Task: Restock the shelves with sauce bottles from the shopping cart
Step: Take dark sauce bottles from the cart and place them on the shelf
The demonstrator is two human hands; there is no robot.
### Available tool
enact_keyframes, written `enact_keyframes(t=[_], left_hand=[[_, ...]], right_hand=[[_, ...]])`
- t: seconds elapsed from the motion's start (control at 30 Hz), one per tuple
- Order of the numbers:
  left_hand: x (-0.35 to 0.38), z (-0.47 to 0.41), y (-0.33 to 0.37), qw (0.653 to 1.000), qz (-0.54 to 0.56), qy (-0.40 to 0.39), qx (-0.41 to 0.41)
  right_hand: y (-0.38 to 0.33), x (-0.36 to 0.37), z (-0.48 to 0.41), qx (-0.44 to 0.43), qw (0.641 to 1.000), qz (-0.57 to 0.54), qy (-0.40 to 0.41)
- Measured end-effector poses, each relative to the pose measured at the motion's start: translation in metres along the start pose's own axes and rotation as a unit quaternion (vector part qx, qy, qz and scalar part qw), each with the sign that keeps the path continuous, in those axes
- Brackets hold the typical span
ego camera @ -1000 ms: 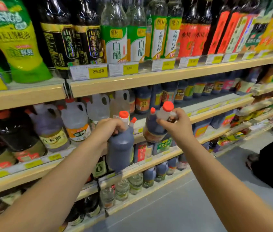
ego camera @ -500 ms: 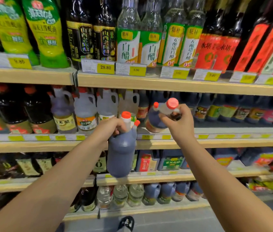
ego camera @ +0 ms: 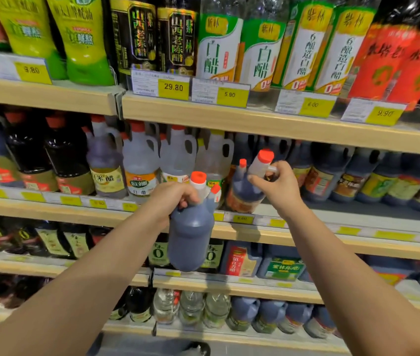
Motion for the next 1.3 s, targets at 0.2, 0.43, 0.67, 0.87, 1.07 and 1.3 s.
enact_keyframes(t=[0.2, 0.43, 0.67, 0.87, 1.07, 1.3], left_hand=[[0.003, -0.014, -0.008, 1.000, -0.002, 0.017, -0.018], [0.005, -0.018, 0.008, 0.999, -0.027, -0.001, -0.037], [0.011, -0.022, 0.013, 0.999, 0.012, 0.000, -0.044], [0.022, -0.004, 0.029, 0.998, -0.021, -0.032, -0.044], [0.043, 0.018, 0.052, 0.987, 0.099, -0.076, -0.106], [0.067, 0.052, 0.067, 0.943, 0.238, -0.150, -0.176]], right_hand=[[0.011, 0.022, -0.018, 0.073, 0.993, -0.083, 0.036], [0.023, 0.035, -0.032, 0.130, 0.986, -0.079, 0.063], [0.025, 0.027, -0.030, 0.130, 0.990, -0.040, 0.035], [0.024, 0.014, -0.001, 0.151, 0.984, -0.095, -0.018], [0.032, -0.003, 0.054, 0.095, 0.995, -0.001, 0.015], [0.007, 0.019, 0.105, 0.069, 0.989, 0.095, -0.092]])
Point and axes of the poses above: each hand's wrist, its own z-axis away from the middle knuckle, its own x-axis out of the palm, y = z × x, the point moved 2 cm from there along -z, towards the middle knuckle, and after that the axes turned 3 degrees about -y, right-handed, at the moved point
